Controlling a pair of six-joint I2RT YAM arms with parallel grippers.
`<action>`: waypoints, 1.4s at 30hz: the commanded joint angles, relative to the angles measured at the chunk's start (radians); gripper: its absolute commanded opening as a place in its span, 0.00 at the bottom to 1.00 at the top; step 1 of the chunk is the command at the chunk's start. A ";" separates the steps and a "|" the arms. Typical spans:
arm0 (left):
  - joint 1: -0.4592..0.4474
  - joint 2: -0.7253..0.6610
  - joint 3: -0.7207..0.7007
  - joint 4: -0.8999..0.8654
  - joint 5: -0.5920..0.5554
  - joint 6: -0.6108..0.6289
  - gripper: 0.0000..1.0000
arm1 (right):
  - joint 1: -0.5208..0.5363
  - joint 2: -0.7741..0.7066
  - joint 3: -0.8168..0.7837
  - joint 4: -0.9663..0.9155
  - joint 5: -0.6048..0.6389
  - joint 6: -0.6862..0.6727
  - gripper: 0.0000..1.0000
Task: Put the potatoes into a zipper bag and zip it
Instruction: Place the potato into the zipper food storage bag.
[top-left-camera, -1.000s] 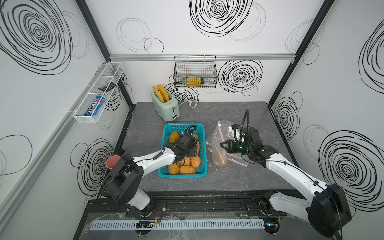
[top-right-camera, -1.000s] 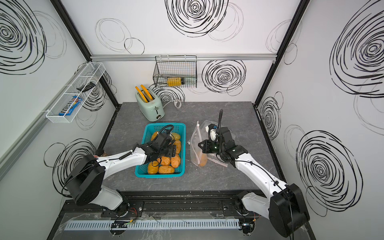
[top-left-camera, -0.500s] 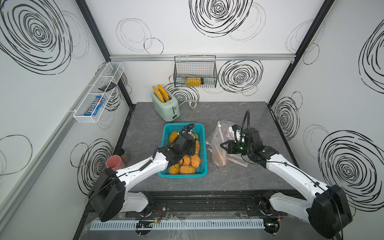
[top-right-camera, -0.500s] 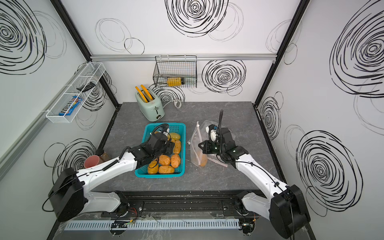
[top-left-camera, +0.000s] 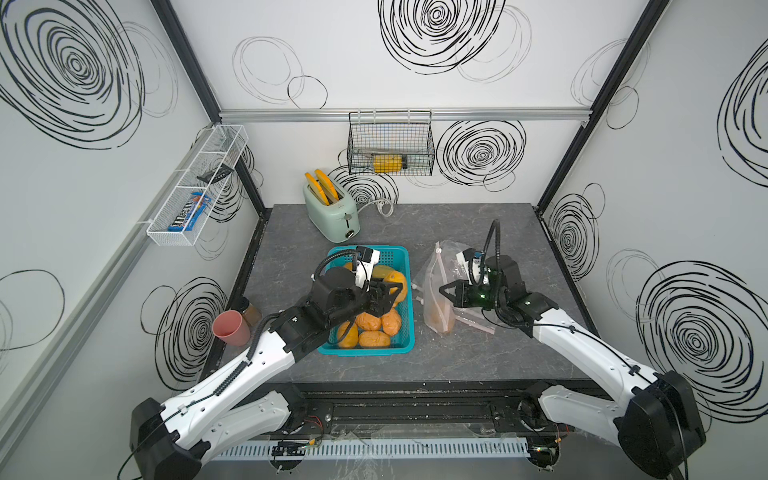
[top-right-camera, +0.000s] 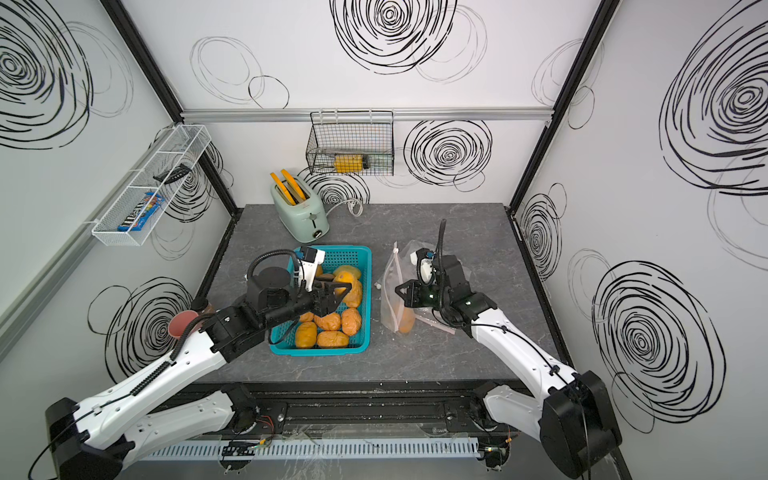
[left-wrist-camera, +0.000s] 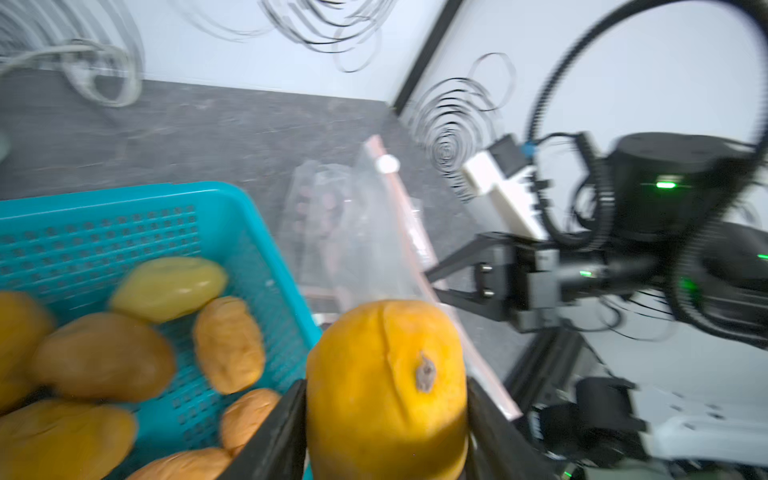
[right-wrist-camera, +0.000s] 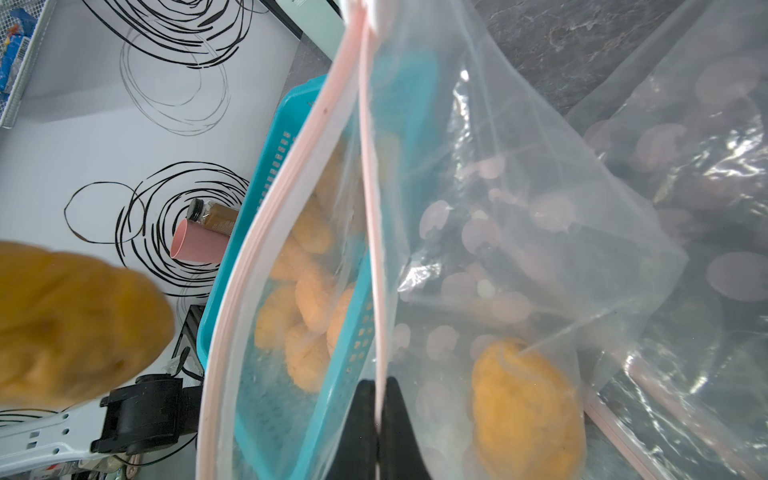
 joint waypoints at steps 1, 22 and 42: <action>-0.064 0.023 0.004 0.193 0.230 -0.056 0.57 | 0.014 -0.013 -0.012 0.030 -0.015 0.014 0.00; -0.030 0.359 0.101 0.228 0.097 -0.068 0.51 | 0.051 -0.017 0.008 -0.001 -0.006 0.007 0.00; -0.082 0.429 0.191 -0.015 -0.168 0.059 0.63 | 0.093 -0.018 0.097 -0.041 0.017 0.005 0.00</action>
